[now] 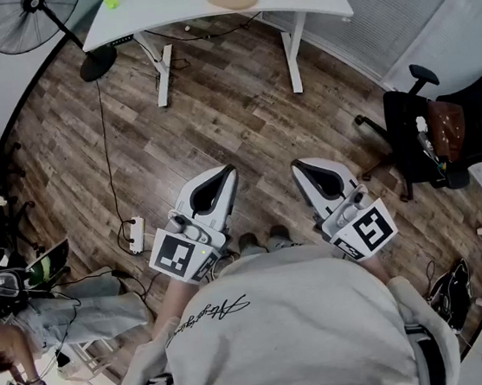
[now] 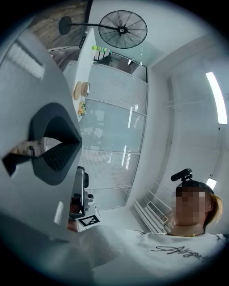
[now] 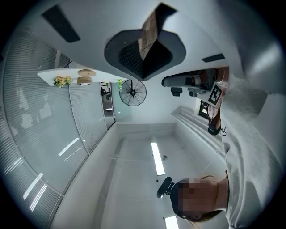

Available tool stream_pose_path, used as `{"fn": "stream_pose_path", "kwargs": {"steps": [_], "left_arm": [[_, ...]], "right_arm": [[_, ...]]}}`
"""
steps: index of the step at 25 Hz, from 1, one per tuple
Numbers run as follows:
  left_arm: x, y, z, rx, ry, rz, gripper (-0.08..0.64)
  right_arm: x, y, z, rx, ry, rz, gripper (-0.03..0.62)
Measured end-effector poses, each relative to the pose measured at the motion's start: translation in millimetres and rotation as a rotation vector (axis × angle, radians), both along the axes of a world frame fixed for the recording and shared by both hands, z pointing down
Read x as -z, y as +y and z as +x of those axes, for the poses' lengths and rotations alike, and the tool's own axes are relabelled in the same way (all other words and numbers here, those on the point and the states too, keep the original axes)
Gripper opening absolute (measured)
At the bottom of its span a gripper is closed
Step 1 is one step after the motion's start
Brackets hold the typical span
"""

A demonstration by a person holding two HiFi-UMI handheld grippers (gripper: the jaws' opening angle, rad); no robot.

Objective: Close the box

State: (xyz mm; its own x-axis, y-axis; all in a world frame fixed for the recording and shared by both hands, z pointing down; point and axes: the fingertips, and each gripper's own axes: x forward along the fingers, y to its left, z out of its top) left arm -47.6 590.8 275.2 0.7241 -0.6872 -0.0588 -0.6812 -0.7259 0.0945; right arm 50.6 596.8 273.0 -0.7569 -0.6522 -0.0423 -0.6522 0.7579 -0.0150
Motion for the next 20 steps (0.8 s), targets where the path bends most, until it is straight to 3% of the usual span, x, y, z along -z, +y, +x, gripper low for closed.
{"fn": "stream_pose_path", "kwargs": {"steps": [12, 17, 20], "left_arm": [[11, 2, 10, -0.020, 0.005, 0.030, -0.003], [9, 12, 21, -0.104, 0.020, 0.025, -0.003], [6, 11, 24, -0.111, 0.008, 0.013, -0.002]], "right_arm": [[1, 7, 3, -0.010, 0.008, 0.005, 0.002], [-3, 6, 5, -0.026, 0.042, 0.007, 0.002], [-2, 5, 5, -0.025, 0.011, 0.002, 0.003]]}}
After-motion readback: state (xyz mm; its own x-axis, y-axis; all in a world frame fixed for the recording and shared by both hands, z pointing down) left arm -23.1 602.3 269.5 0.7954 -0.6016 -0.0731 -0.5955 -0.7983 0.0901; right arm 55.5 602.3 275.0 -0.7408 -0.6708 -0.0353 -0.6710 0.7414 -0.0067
